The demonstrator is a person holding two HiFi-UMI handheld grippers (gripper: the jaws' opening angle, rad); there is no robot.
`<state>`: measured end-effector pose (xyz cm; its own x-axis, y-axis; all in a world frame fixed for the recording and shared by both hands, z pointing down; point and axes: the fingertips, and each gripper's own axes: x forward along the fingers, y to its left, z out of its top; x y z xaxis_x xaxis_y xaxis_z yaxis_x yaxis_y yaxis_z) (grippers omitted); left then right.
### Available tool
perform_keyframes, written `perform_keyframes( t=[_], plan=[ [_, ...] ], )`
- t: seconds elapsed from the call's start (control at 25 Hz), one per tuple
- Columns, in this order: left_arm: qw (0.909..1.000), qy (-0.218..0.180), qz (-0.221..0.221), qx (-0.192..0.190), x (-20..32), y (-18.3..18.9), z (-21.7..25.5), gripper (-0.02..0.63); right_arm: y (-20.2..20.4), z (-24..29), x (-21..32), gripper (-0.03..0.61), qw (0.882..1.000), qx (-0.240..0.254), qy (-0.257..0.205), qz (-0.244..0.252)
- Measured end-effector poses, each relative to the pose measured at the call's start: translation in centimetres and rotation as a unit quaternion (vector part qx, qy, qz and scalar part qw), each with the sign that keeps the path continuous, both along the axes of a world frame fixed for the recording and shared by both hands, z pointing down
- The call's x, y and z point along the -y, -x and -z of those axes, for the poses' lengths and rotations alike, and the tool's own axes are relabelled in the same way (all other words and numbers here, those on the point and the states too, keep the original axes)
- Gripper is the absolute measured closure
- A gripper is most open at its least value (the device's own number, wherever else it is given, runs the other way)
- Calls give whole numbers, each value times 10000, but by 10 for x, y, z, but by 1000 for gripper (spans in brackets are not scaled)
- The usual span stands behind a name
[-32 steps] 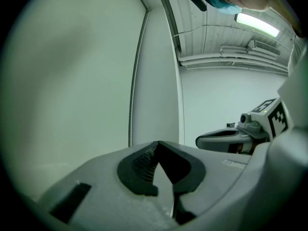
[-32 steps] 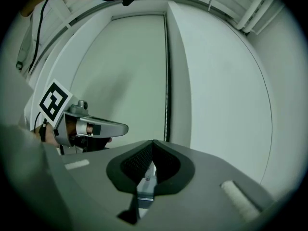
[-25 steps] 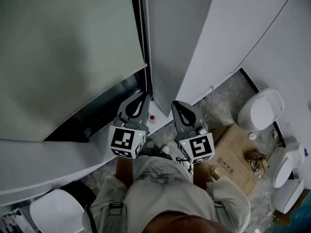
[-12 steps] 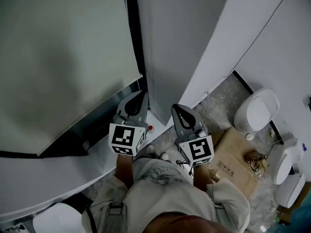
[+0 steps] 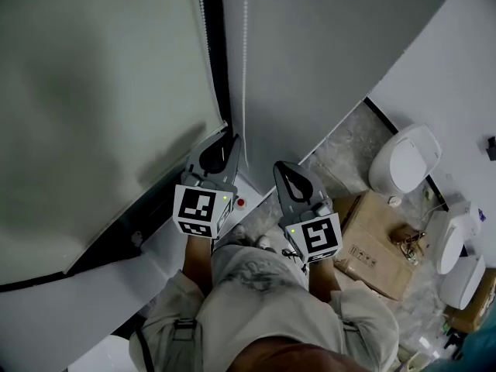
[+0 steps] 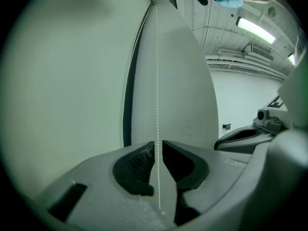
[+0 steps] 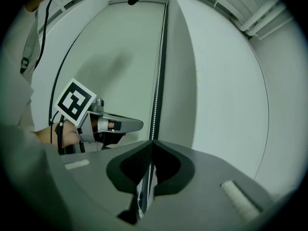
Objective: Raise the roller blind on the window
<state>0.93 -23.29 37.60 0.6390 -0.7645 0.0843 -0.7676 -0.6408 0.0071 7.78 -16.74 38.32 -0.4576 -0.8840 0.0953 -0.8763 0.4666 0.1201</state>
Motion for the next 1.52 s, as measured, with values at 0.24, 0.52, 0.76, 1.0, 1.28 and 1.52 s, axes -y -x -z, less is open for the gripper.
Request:
perform_keyframes(
  t=[0.24,0.52,0.76,1.0,1.28,1.52],
  plan=[
    [9992,-50,-389,-37,18,-17,2,518,-4,-1,9,568,9995,-68,102,-282],
    [9962,-68,-859,-126,27,-41,2,504,-11,-6,13,568,9982,-108,92,-580],
    [9934,-40,-1131,-175,25,-58,2,504,-21,-8,12,568,9973,-155,122,-713],
    [9955,-22,-916,-255,31,-55,1,591,-22,-7,10,568,9976,-191,92,-655],
    [9929,239,-1051,-498,8,-47,-4,592,-7,3,0,568,9995,-86,-16,-300],
    [9956,309,-802,-381,-15,-32,-10,594,11,32,-2,568,9988,430,-184,137]
  ],
)
